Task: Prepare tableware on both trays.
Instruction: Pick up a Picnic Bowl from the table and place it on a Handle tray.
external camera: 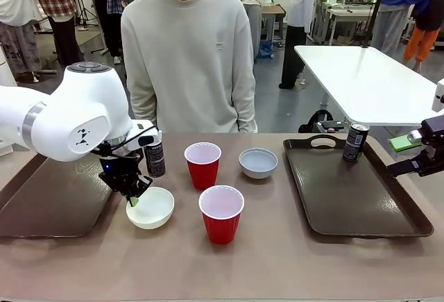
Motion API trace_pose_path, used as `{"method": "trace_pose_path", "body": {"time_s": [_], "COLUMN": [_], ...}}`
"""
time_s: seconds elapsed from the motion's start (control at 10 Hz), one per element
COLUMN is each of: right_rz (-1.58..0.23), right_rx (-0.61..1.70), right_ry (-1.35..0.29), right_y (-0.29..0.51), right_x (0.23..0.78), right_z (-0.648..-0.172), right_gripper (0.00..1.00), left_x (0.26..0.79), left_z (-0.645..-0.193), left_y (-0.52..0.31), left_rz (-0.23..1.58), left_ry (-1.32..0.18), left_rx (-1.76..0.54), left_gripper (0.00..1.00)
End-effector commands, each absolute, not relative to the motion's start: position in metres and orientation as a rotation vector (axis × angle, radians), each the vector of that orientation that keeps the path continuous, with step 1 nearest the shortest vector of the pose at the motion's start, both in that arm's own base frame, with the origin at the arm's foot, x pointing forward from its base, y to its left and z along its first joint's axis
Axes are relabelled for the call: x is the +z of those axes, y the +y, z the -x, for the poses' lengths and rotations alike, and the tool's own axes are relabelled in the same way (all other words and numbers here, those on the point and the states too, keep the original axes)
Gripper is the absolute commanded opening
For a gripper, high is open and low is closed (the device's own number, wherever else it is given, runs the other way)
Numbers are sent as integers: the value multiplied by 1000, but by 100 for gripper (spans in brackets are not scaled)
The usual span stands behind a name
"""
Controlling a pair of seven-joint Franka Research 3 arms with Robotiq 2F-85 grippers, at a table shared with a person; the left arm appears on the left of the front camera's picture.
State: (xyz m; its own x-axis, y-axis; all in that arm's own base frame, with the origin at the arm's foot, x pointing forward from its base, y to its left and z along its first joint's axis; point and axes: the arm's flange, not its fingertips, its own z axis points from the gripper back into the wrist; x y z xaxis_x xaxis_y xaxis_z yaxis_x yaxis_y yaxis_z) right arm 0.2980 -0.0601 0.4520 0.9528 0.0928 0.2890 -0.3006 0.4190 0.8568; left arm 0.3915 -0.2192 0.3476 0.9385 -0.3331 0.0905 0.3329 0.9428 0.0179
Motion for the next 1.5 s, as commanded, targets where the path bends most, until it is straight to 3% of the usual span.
{"method": "trace_pose_path", "body": {"time_s": [0.0,1.1,1.4], "right_rz": [-1118,-1118,-1118], "right_rx": [254,254,254], "right_ry": [-217,-217,-217], "right_y": [-62,-62,-62], "right_x": [451,451,451], "right_z": [-298,-298,-298], "right_gripper": [100,100,100], "left_x": [346,443,446], "left_z": [-391,-345,-360], "left_y": [-221,-155,-95], "left_rz": [-23,92,156], "left_ry": [-80,-195,-154], "left_rx": [-286,-228,-201], "left_gripper": [0,0,0]}}
